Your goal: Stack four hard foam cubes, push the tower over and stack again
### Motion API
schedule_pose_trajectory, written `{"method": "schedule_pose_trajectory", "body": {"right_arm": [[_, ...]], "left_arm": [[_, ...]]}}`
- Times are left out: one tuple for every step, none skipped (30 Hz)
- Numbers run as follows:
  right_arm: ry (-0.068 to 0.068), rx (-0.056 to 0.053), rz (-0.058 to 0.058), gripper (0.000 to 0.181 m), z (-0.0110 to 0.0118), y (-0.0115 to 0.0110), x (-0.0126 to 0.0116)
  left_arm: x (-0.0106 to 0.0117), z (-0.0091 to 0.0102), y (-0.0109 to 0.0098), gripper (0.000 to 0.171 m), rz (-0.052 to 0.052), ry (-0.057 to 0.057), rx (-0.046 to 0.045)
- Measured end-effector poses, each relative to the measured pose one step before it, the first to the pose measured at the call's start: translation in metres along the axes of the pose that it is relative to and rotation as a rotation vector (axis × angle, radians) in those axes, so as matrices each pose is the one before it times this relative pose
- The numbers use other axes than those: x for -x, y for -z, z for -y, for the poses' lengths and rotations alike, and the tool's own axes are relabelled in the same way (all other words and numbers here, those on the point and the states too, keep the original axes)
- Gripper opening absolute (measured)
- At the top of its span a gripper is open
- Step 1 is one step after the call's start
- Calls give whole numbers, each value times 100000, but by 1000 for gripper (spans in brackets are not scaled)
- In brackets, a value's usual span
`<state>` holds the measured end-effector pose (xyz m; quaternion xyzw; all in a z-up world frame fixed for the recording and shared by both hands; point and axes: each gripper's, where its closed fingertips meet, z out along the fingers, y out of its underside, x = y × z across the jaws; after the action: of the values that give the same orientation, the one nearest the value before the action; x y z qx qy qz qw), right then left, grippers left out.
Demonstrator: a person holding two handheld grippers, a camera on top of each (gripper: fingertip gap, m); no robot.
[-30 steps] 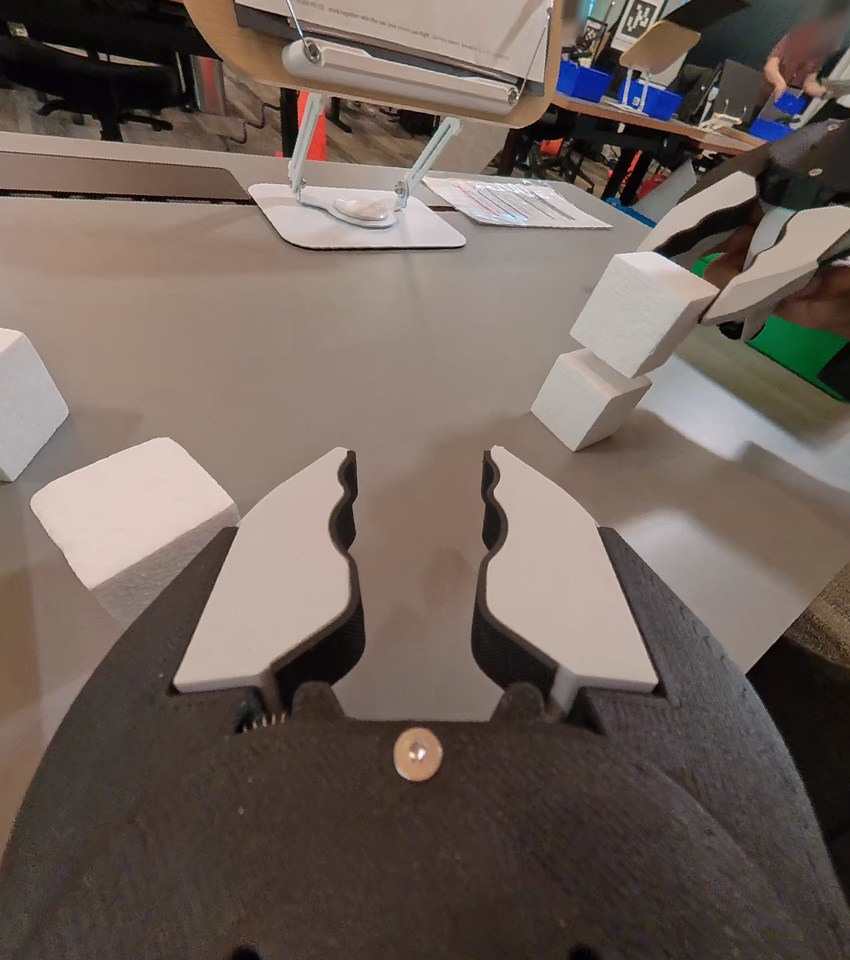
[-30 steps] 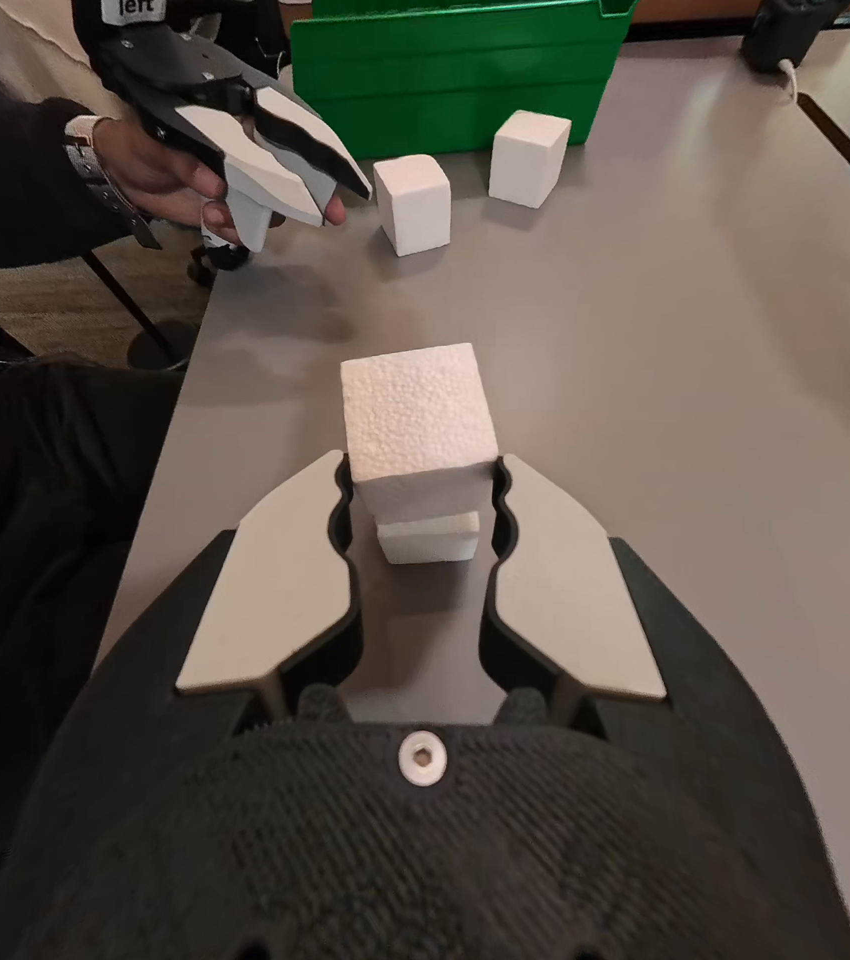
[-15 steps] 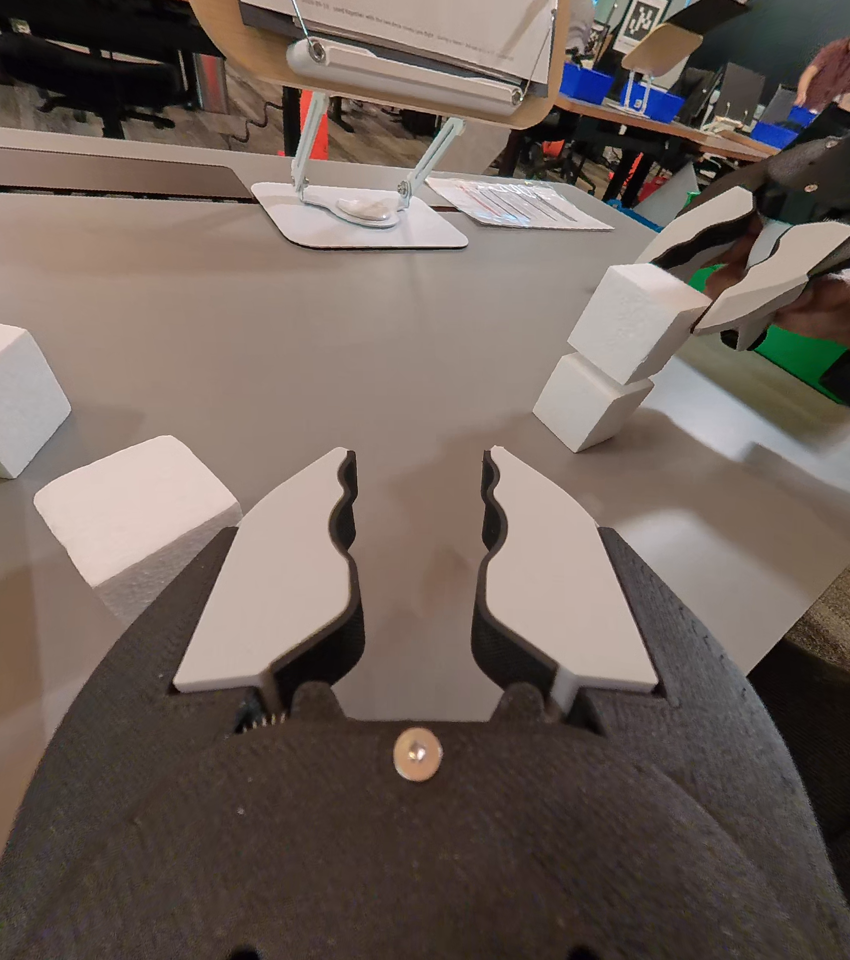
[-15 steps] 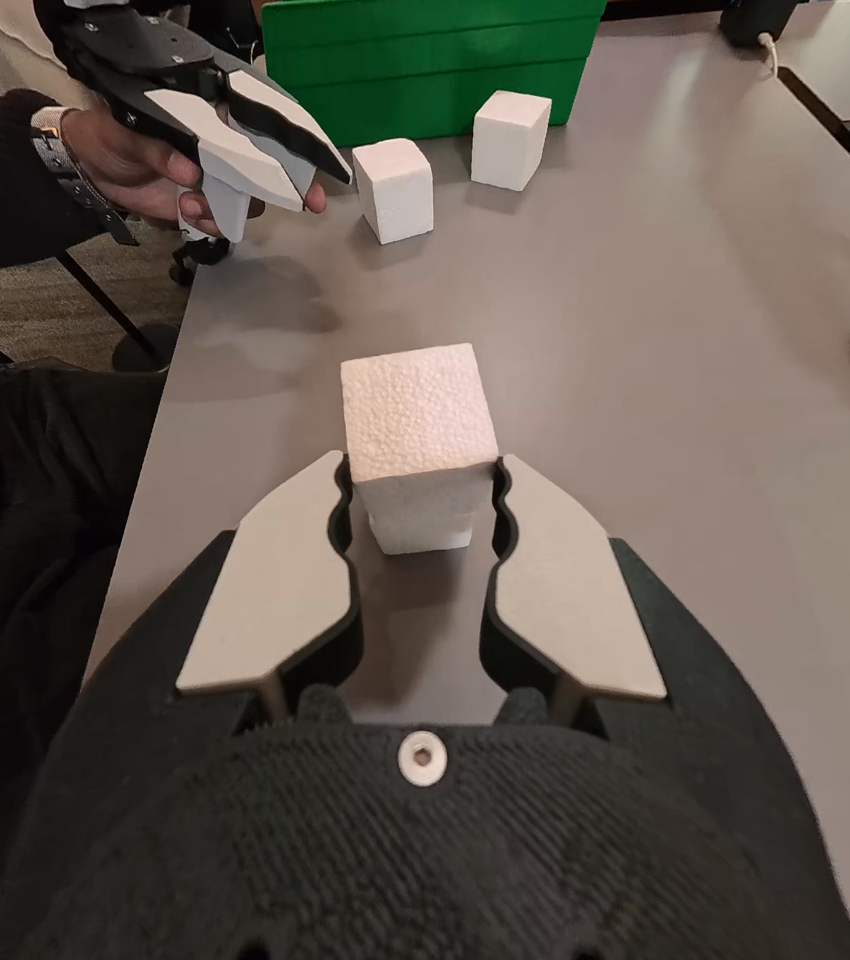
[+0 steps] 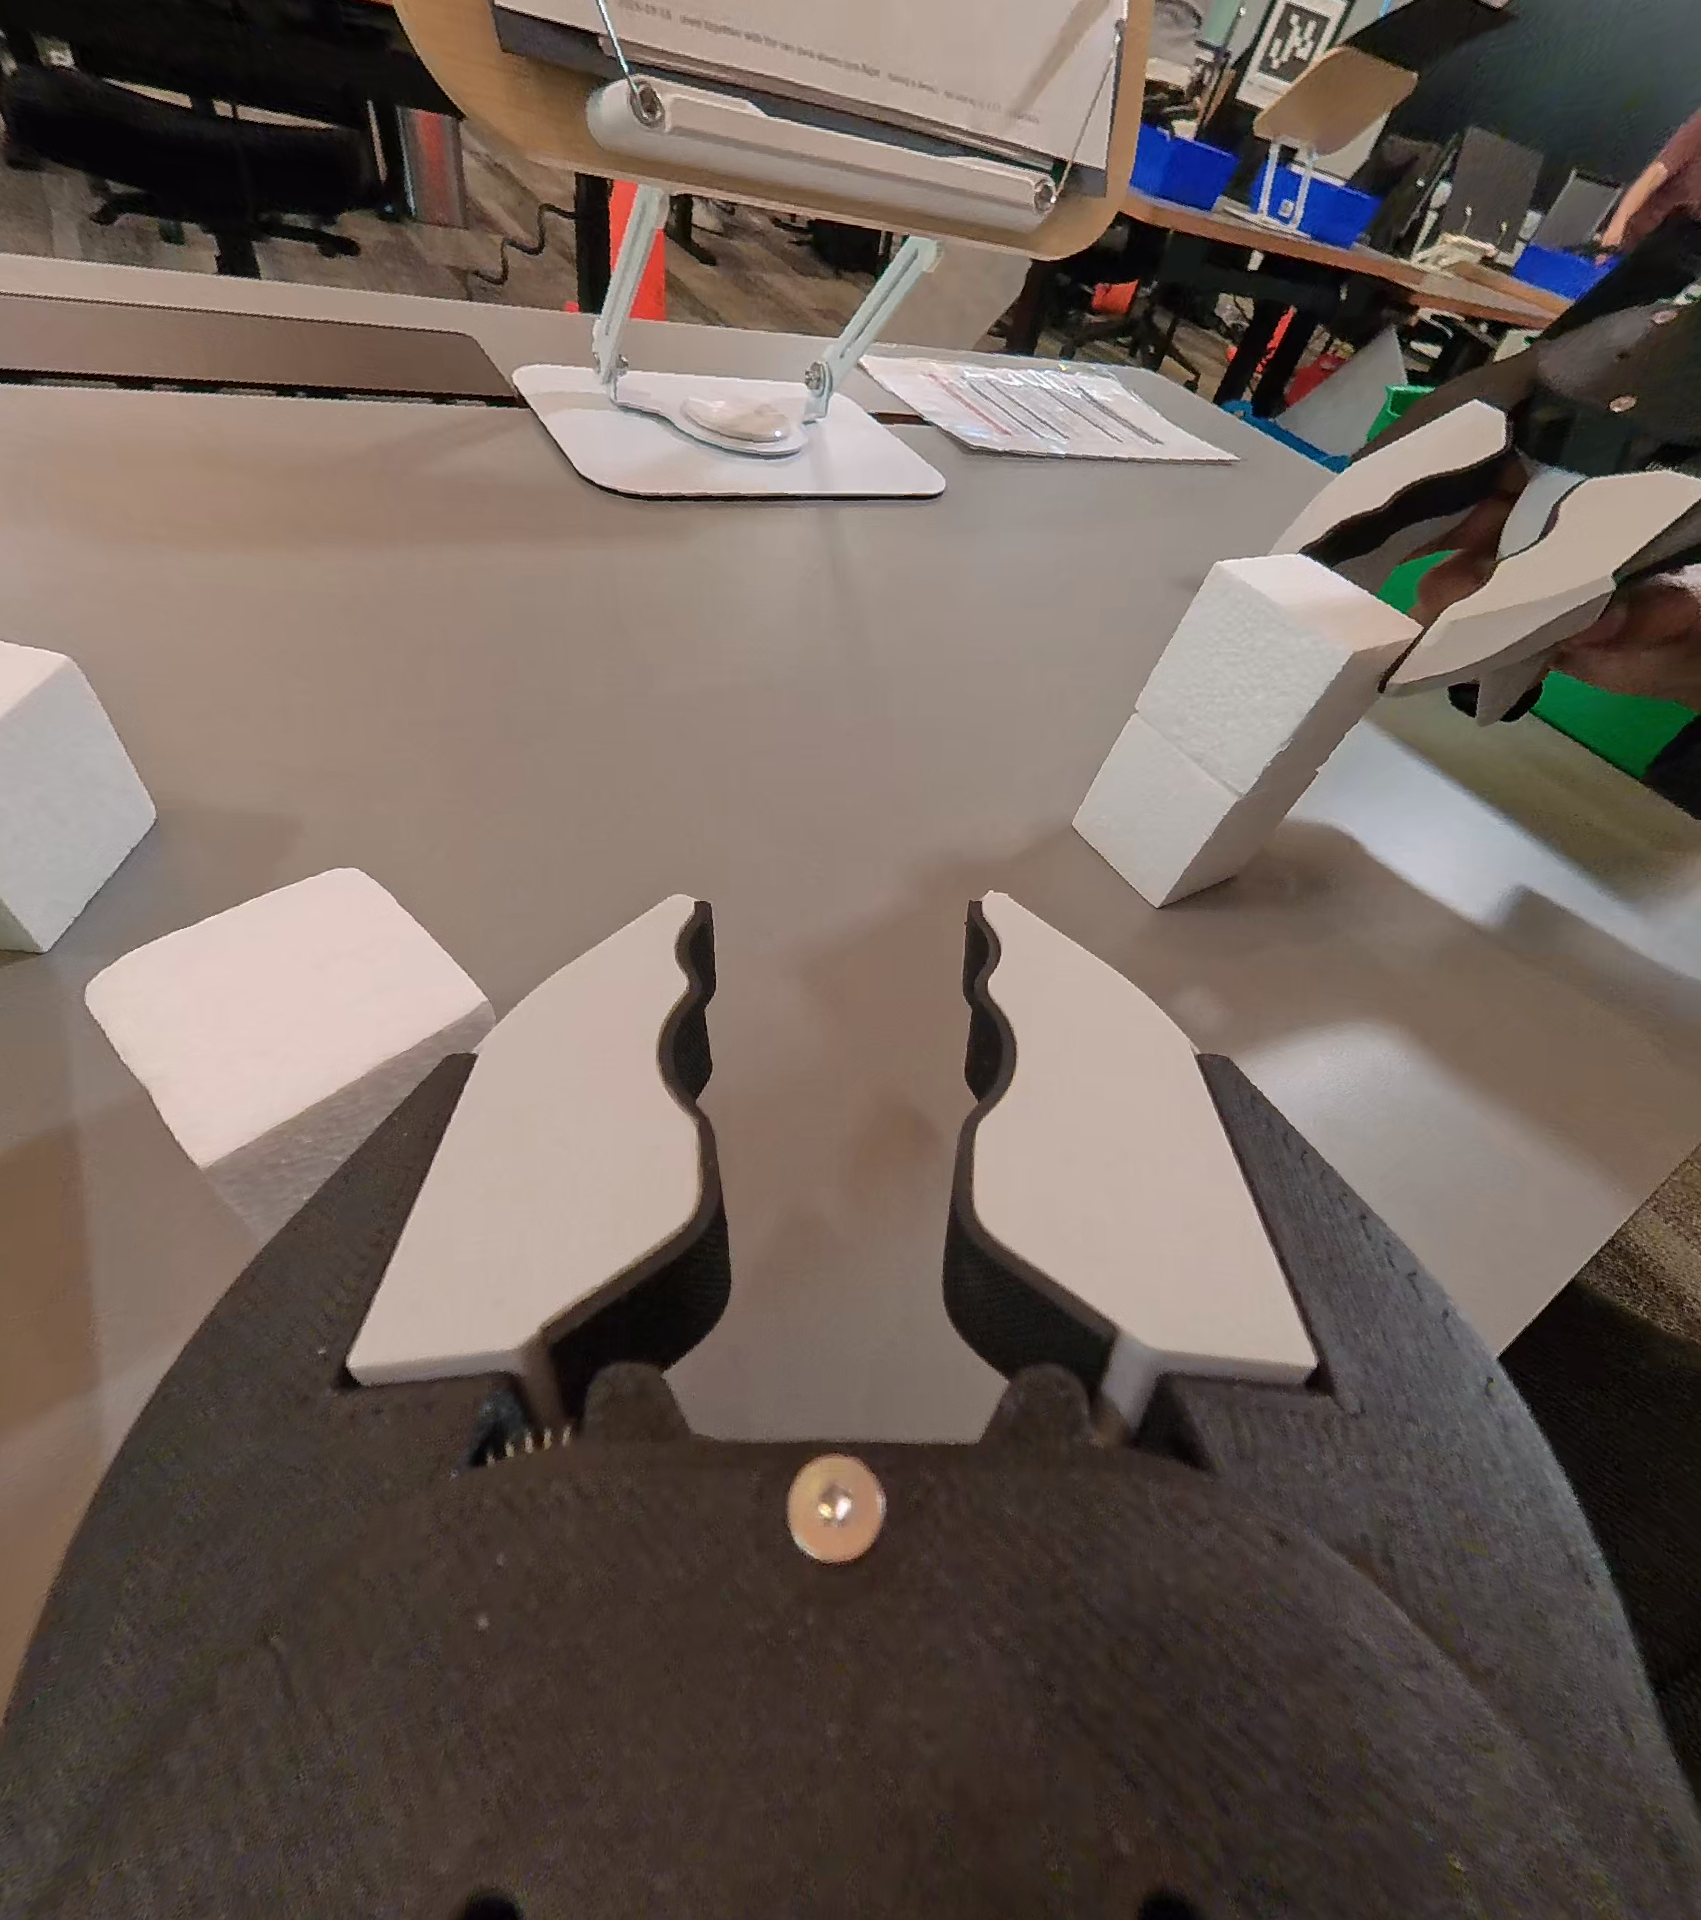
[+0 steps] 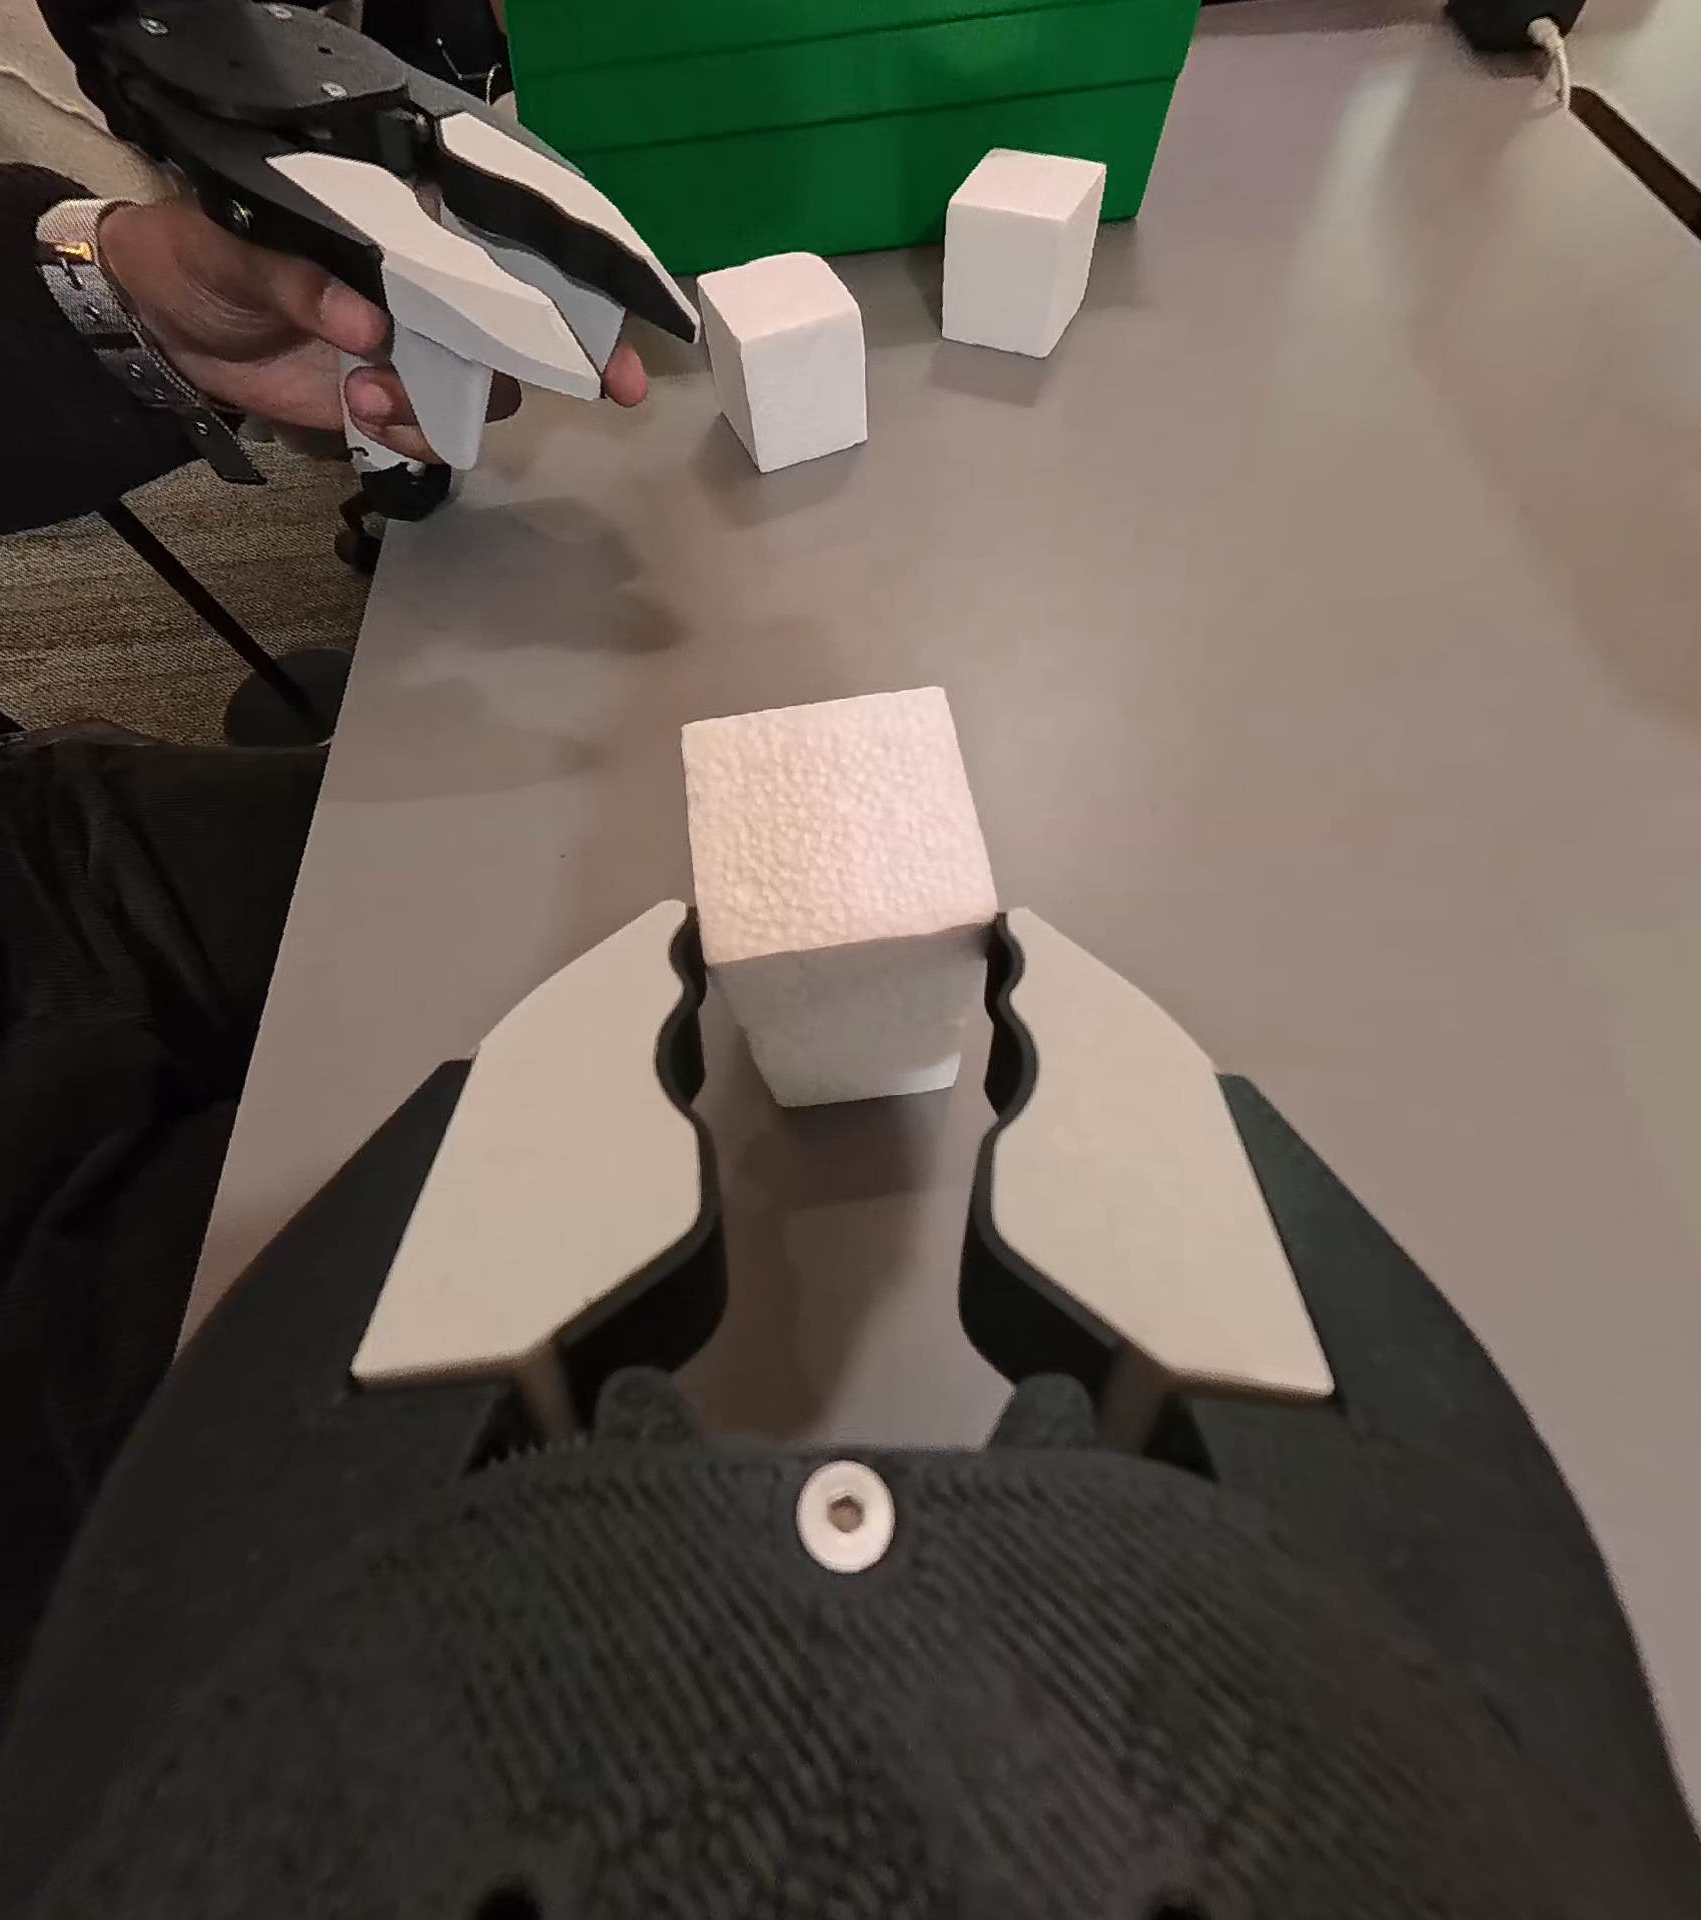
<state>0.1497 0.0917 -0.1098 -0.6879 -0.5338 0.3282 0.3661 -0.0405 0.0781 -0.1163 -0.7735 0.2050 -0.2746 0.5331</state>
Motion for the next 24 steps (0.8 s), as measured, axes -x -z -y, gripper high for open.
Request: {"method": "schedule_pose_trajectory", "body": {"right_arm": [[87,171,-291,53,5,22,-20],[92,191,-346,53,13,28,-37],[-135,85,-102,53,20,34,-13],[-256,106,-173,53,8,13,-32],[-281,308,-182,53,-57,-2,-54],[-231,387,-43,53,-81,-13,-29],[-176,-69,48,53,-18,-16,-5],[-169,-379,228,53,36,-3,25],[-112,-1,250,53,0,-17,23],[161,140,82,53,5,-14,38],[278,-31,47,53,53,7,45],[104,-240,200,53,87,19,74],[-16,-229,218,53,96,7,58],[-29,-51,52,53,52,-5,38],[-150,159,158,53,-1,-39,22],[-562,161,505,53,-86,-103,40],[-1066,-417,1052,53,-95,-169,104],[-744,-2294,991,53,100,-85,92],[-686,-2365,546,53,93,-51,20],[-800,-1657,656,53,32,-22,20],[-556,-807,388,53,-11,36,2],[162,-125,-116,53,-41,79,-19],[275,169,-248,53,-33,64,1],[385,165,-286,53,-29,27,14]], "left_arm": [[11,-7,4,47,58,-44,56],[-3,-4,1,47,44,-74,6],[-10,-2,-11,47,5,-63,21],[-13,-16,-11,47,-21,-45,58],[3,-12,0,47,30,-101,92],[25,-4,7,47,153,-159,4],[34,12,19,47,155,-88,-53],[34,15,25,47,82,71,-51],[36,25,20,47,52,180,-106],[23,25,31,47,39,169,-160],[24,35,22,47,46,118,-134],[0,17,11,47,-69,66,-64],[-44,-10,-2,47,-211,-71,57],[-20,-3,-10,47,-2,-263,79],[-30,0,0,47,17,-393,74],[-31,16,14,47,2,-352,96],[-10,70,37,47,214,-396,-181],[68,53,54,47,612,-658,-252],[133,11,44,47,788,-602,-47],[103,2,24,47,409,-71,-3],[46,-6,26,47,-61,717,-32],[-2,14,6,47,-382,1173,-97],[-7,40,-1,47,-278,1023,-262],[18,65,-17,47,82,422,-280]]}}
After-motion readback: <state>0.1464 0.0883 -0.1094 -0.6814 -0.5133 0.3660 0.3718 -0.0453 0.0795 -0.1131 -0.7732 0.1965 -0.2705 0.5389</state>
